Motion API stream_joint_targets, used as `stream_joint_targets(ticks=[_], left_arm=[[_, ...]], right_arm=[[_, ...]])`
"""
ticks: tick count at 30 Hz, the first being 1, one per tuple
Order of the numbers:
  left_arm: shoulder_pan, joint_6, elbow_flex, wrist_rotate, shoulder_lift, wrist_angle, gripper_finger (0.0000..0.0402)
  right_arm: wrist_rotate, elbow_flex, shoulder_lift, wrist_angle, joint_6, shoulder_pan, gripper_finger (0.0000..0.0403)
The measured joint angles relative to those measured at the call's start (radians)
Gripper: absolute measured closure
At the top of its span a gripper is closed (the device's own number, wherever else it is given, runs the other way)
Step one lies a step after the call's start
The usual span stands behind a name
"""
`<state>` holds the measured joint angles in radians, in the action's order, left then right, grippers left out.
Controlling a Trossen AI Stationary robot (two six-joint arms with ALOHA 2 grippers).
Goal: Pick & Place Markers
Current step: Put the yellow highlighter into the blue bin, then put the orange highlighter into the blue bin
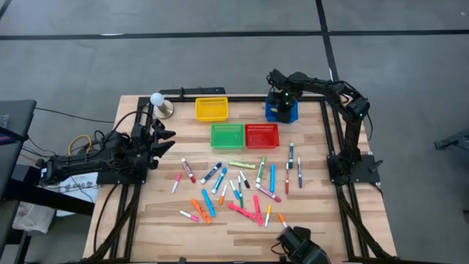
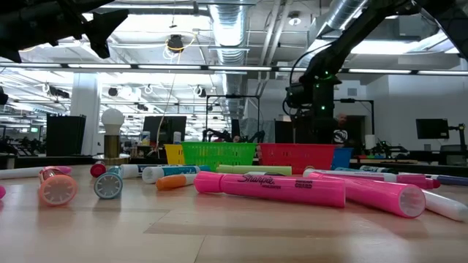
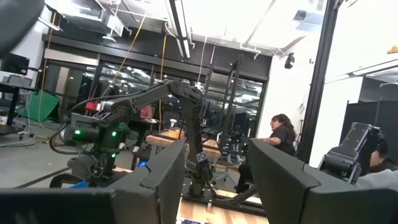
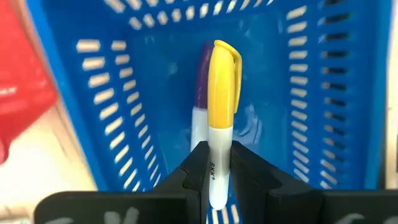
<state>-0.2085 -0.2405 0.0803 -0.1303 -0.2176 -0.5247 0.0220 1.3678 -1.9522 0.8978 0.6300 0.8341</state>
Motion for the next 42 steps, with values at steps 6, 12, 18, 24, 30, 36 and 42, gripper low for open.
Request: stream_joint_targets(ticks=[6,12,18,24,30,36,42], left_arm=[[0.0,0.0,0.0,0.003,0.0,-0.001,0.0225],[0.0,0.0,0.0,0.003,0.0,-0.008,0.0225],[0.0,0.0,0.0,0.003,0.0,-0.011,0.0225],[0.0,0.0,0.0,0.003,0.0,-0.016,0.0225],[0.0,0.0,0.0,0.003,0.0,-0.016,0.0225],[0.0,0.0,0.0,0.003,0.0,-0.016,0.0225],[0.0,0.0,0.0,0.003,0.0,-0.016,0.0225]], right_arm=[[0.0,0.0,0.0,-0.02,-0.005,0.0,0.0349],[-0.002,0.0,0.0,-0.017,-0.005,0.0,0.0317],[-0.003,0.02,0.0,0.007,-0.023,-0.011,0.0287],[0.002,0.159,0.004,0.247,-0.108,-0.036,0.0287],[0.052,0.3,0.066,0.504,-0.11,-0.087,0.029],[0.211,0.324,0.224,0.602,-0.172,-0.18,0.029],[0.348,0.324,0.378,0.67,-0.287,-0.355,0.029]])
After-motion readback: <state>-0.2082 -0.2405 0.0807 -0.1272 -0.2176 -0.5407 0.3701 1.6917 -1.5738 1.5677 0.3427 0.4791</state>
